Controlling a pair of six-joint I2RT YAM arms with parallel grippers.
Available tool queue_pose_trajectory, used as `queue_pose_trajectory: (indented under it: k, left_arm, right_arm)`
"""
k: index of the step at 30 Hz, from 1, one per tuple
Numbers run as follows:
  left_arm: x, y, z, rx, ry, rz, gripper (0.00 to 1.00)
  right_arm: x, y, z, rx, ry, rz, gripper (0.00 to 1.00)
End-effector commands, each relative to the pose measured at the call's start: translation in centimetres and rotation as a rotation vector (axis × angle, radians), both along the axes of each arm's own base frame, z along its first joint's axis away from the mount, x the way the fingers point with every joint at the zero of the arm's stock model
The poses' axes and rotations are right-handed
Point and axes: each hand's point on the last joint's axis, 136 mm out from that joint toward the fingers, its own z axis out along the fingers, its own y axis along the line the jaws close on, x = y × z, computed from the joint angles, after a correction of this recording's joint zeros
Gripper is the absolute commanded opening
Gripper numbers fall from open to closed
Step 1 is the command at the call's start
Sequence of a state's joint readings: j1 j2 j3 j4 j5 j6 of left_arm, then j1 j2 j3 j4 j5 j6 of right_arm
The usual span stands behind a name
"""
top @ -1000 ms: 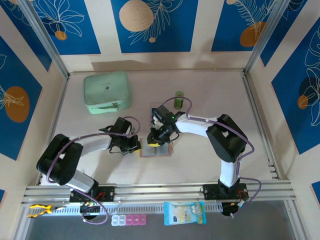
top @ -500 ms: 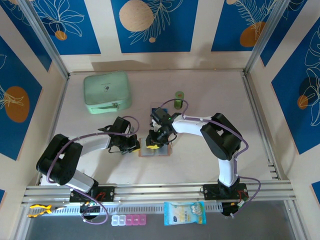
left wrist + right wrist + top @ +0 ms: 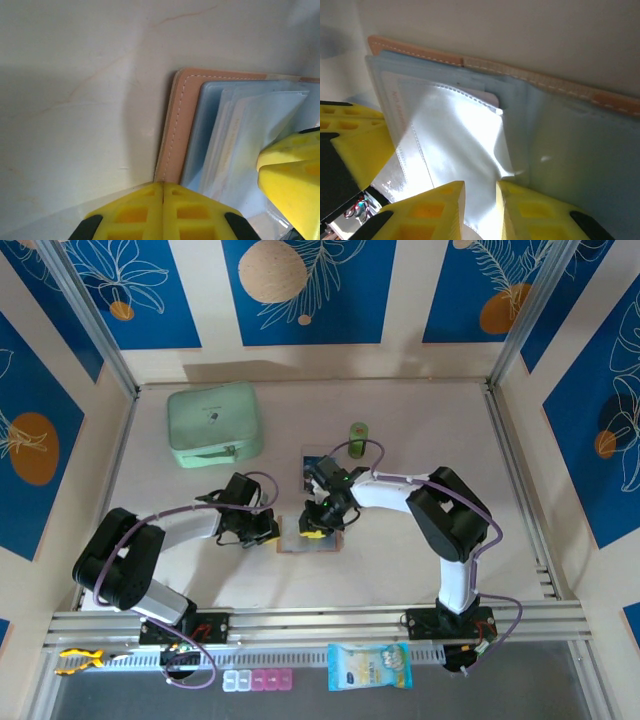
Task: Take the credit cards out of the card holder
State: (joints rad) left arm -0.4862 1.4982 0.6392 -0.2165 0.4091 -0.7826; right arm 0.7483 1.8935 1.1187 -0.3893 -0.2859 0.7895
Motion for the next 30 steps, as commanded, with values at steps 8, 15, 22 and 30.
queue_pose_trajectory:
  k: [8, 15, 22, 30]
  left_arm:
    - [1.6, -0.5, 3.8, -0.069, -0.082, 0.042, 0.11]
    - [2.1, -2.4, 5.1, -0.138, -0.089, 0.037, 0.23]
    - [2.0, -3.9, 4.2, -0.151, -0.053, 0.014, 0.29]
    - [1.7, -4.5, 2.9, -0.146, -0.018, 0.015, 0.3]
  right_arm:
    - [-0.4, 0.0, 0.5, 0.152, 0.018, 0.005, 0.24]
    - [-0.2, -0.5, 0.0, 0.216, 0.04, -0.033, 0.22]
    - [-0.1, -1.0, -0.4, 0.266, 0.066, -0.065, 0.21]
    - [-0.2, -1.2, -0.7, 0.282, 0.076, -0.071, 0.21]
